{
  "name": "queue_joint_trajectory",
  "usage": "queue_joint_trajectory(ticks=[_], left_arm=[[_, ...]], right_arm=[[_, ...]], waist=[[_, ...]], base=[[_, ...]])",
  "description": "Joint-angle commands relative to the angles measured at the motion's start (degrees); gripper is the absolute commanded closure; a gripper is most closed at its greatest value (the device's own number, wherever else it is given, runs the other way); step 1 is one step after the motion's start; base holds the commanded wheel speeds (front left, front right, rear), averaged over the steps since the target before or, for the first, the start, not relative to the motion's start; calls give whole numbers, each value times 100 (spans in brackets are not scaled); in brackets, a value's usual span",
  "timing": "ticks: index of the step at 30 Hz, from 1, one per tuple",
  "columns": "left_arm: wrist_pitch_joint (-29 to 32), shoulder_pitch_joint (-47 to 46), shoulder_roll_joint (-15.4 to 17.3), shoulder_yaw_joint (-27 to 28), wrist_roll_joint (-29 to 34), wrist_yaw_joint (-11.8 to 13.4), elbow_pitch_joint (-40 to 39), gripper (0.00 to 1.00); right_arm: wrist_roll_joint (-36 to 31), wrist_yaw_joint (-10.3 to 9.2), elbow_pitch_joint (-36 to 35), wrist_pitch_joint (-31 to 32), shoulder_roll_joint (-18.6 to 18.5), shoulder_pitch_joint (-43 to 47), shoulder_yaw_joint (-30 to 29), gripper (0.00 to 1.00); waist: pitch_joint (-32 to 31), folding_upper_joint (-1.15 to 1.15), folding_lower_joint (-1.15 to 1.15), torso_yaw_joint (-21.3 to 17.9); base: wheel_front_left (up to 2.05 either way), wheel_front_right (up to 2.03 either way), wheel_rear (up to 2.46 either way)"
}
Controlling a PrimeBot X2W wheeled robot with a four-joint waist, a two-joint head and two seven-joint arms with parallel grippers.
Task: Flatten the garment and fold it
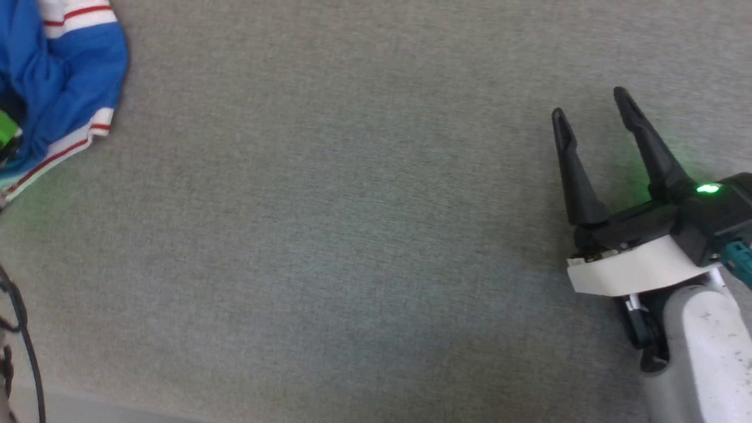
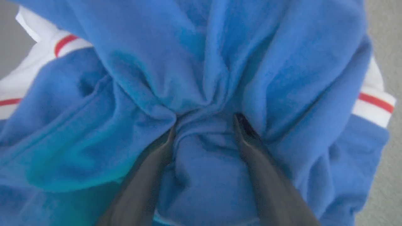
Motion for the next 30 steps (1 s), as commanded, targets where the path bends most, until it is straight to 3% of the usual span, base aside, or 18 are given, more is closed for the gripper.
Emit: queue_joint_trajectory(ticks=[1, 5, 11, 16, 22, 30], left_arm=[[222, 509, -255, -177, -70, -6, 94, 100], [-530, 787, 132, -125, 384, -100, -355, 100], [-2186, 609, 712, -182, 1283, -305, -688, 100], [-3138, 69, 886, -538, 1787, -599, -735, 100], [-3697, -727, 578, -1209, 2159, -865, -860, 100], [-3936, -1590, -508, -2146, 2258, -1100, -848, 100]], right_arm=[[51, -9, 101, -60, 44, -58, 20, 0], [103, -9, 389, -202, 150, 14, 75, 0], [191, -9, 784, -404, 313, 309, 16, 0], [238, -9, 954, -480, 403, 597, -110, 0], [270, -9, 985, -504, 443, 893, -245, 0], [427, -9, 906, -475, 448, 1129, -356, 0]], waist=[[-327, -1, -1, -61], [-1004, -1, -1, -119], [-2110, -1, -1, -285], [-2790, -1, -1, -455], [-3302, -1, -1, -724], [-3568, -1, -1, -1162]], base=[[0, 0, 0], [0, 0, 0], [0, 0, 0], [0, 0, 0], [0, 0, 0], [0, 0, 0]])
